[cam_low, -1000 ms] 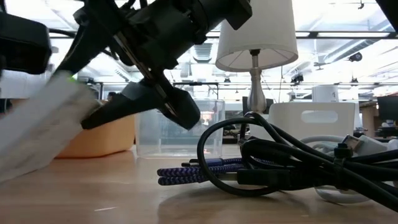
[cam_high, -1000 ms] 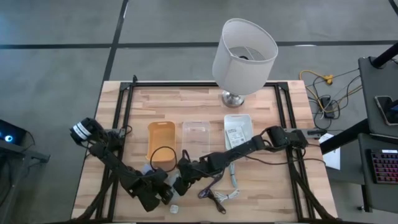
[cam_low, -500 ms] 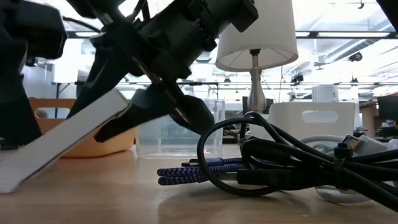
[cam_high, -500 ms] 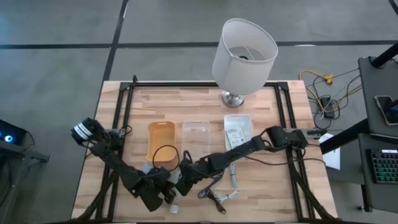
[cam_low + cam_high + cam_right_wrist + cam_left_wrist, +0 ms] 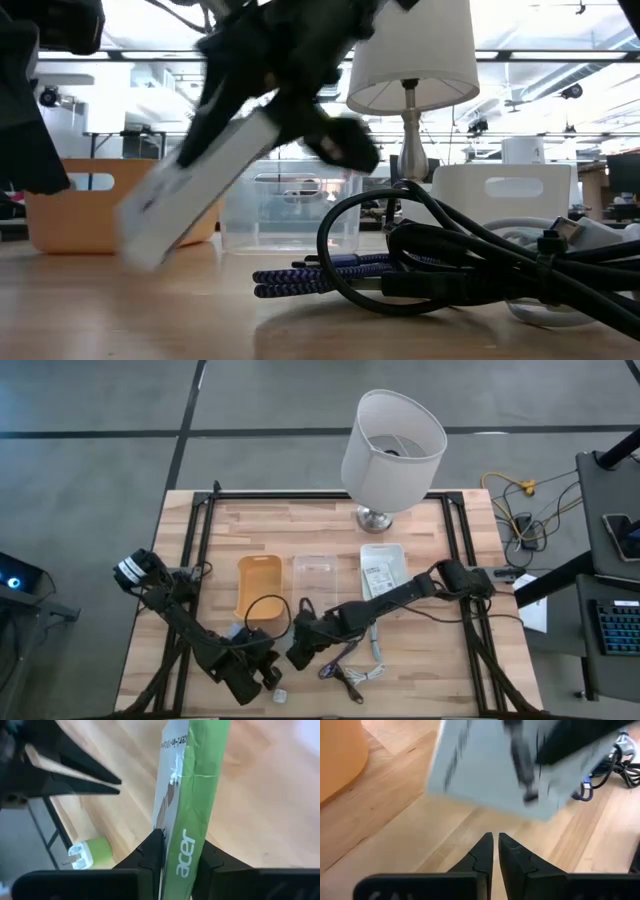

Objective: Pick and place items into bin
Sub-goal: Put the card reader box into the white bin

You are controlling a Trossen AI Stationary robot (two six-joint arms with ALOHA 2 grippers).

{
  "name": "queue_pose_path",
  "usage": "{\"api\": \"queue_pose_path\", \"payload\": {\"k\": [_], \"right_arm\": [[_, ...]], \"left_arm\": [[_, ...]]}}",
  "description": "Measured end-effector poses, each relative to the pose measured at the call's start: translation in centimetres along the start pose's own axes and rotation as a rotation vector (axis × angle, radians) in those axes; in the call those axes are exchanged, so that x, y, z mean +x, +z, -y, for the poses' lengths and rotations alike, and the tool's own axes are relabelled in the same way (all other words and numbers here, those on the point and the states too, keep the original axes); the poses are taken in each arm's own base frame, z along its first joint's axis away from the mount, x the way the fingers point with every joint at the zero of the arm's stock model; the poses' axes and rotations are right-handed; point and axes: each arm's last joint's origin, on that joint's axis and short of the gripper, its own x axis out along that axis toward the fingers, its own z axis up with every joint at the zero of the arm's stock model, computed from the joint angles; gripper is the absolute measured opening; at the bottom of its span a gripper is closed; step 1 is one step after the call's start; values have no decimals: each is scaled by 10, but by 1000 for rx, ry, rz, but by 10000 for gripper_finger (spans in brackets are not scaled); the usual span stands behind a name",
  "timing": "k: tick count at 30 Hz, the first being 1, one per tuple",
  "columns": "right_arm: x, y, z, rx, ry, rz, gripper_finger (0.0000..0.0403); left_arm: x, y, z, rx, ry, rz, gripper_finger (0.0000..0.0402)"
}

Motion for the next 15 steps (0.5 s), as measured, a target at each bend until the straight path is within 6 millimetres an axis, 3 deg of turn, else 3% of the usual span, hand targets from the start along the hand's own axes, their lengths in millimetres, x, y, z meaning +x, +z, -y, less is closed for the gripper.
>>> {"api": "queue_pose_path", "payload": {"k": [5, 9, 15], "right_arm": [[-45, 5, -8, 60, -32, 54, 50], [-94, 3, -10, 153, -78, 107, 47], [-163, -16, 17, 313, -237, 179, 51]], "left_arm": [[-3, -2, 1, 11, -4, 40, 12], [-3, -1, -2, 29, 19, 53, 12], [-3, 0, -2, 53, 18, 87, 12]]}}
